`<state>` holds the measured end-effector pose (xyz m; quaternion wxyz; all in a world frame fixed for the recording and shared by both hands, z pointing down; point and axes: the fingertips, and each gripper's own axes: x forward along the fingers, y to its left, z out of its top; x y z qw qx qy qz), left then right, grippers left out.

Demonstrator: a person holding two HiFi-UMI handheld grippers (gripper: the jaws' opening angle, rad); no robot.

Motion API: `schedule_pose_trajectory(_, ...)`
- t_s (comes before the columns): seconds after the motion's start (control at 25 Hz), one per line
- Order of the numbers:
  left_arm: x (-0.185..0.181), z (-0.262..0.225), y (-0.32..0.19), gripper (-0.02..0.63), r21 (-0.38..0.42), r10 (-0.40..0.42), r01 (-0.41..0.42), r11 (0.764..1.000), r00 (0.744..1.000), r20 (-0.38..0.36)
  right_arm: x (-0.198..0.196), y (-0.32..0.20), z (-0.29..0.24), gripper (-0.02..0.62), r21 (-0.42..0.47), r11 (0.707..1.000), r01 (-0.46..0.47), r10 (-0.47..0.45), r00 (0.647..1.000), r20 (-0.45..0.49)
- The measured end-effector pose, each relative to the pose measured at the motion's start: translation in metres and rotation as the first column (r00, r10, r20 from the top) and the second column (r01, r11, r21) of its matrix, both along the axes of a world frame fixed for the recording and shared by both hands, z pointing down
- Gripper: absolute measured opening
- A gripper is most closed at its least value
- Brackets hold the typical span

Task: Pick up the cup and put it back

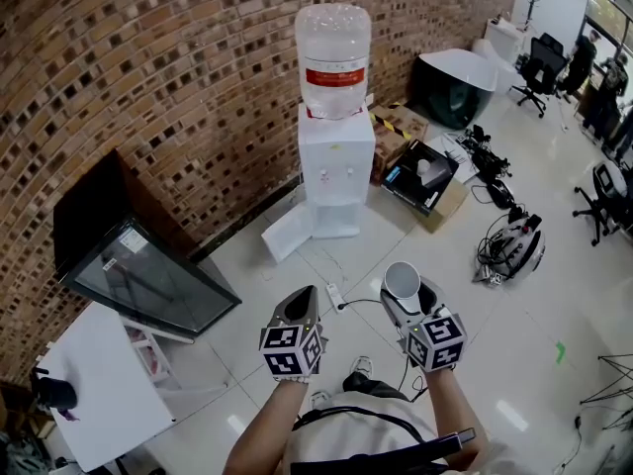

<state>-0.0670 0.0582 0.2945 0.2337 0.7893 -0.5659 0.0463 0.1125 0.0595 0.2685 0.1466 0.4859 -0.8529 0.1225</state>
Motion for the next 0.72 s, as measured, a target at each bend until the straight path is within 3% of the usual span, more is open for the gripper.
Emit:
schedule_pose_trajectory(0.4, 0.009, 0.009, -0.021, -0.003, -0.020, -0.044, 0.044, 0.999, 0.999, 0.024, 0.031, -0.064, -0.003, 0.308, 0.005, 0.999, 0.054, -0.054, 0.999, 0.001)
schedule_pose_trajectory(0.72, 0.022, 0.028, -0.049, -0.003, -0.055, -0.074, 0.076, 0.996, 0.996, 0.040, 0.063, -0.135, -0.026, 0.308, 0.070, 0.996, 0.060, -0.059, 0.998, -0.018)
